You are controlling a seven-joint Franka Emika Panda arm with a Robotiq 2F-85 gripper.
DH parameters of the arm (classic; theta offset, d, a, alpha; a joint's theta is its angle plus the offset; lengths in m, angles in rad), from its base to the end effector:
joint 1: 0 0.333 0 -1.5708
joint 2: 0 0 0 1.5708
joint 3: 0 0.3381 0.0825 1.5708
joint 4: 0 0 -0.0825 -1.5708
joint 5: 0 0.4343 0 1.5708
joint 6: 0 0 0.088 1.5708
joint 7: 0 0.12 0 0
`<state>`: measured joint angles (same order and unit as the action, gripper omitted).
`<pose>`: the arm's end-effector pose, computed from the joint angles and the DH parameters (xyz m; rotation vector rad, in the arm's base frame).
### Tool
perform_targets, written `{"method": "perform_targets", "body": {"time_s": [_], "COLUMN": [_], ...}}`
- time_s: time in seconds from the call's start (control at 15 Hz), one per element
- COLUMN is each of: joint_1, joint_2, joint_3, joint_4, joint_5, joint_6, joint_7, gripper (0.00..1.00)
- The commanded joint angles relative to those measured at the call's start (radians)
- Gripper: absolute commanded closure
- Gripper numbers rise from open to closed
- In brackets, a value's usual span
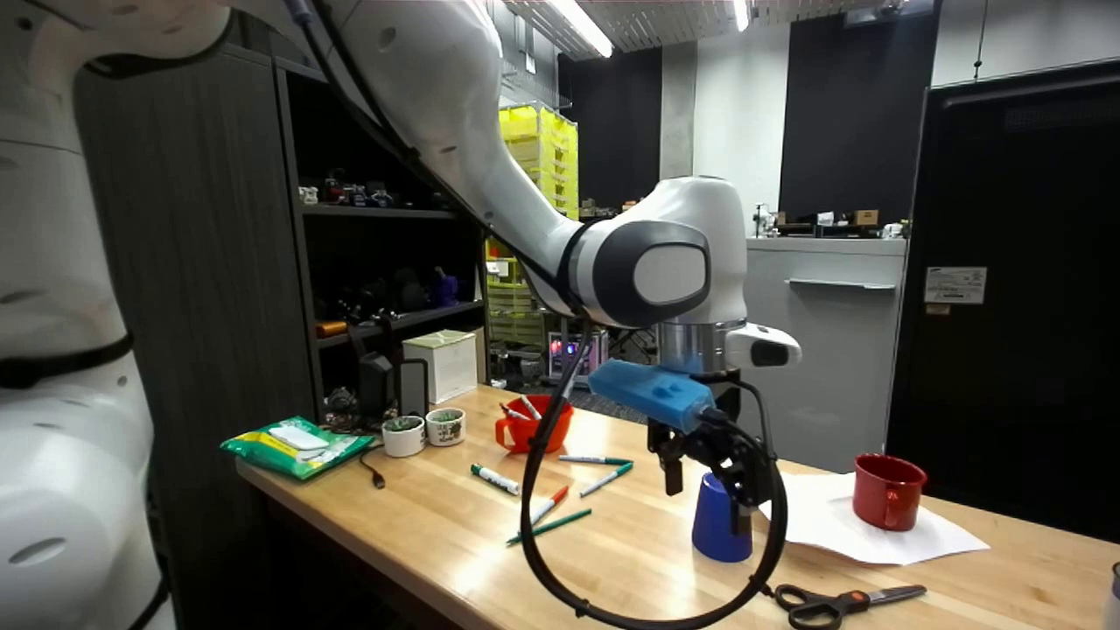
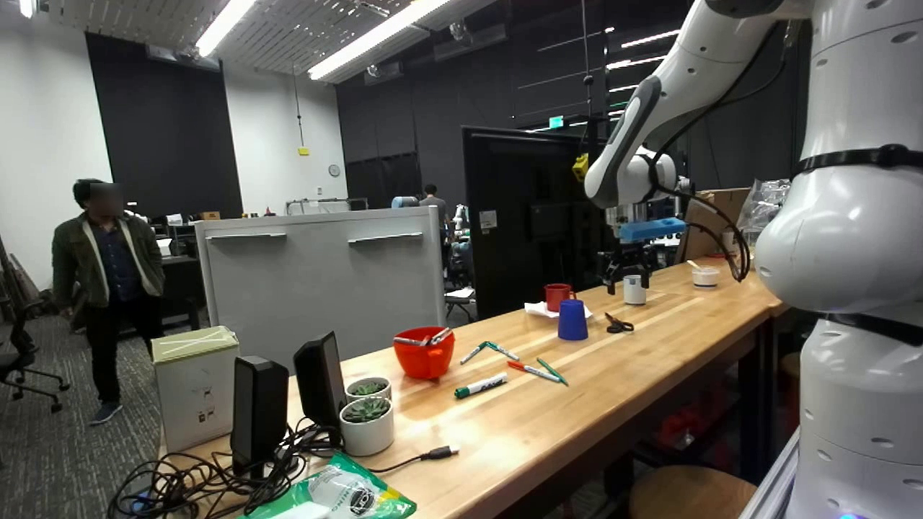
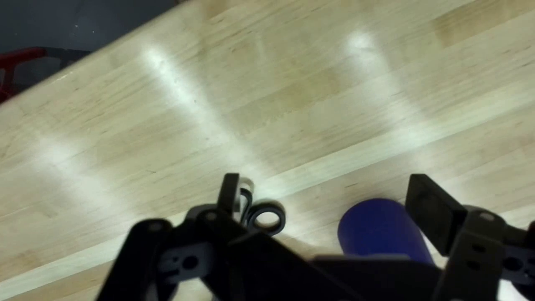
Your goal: Open and close the scissors
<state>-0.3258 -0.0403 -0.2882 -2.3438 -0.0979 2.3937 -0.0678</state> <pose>0.4449 -0.3155 0.3325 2.9687 -0.7228 0.0983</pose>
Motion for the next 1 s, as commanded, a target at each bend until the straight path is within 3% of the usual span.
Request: {"method": "perform_targets", "body": {"time_s": [0.0,0.6,0.93], "joint_1": [0.035,0.131,0.152], "joint_2": [-0.142,-0.285,-0.261], "joint_3": [0.021,0.095,0.104], "joint_4": [-0.117,-0.154,-0.131], "joint_5": [-0.016,0.005,0.003], "joint_6": [-0.023,-0.228,-0.241], "joint_7": [-0.004,-0.088,-0.08], "gripper": [0.0,0.0,0.0]}}
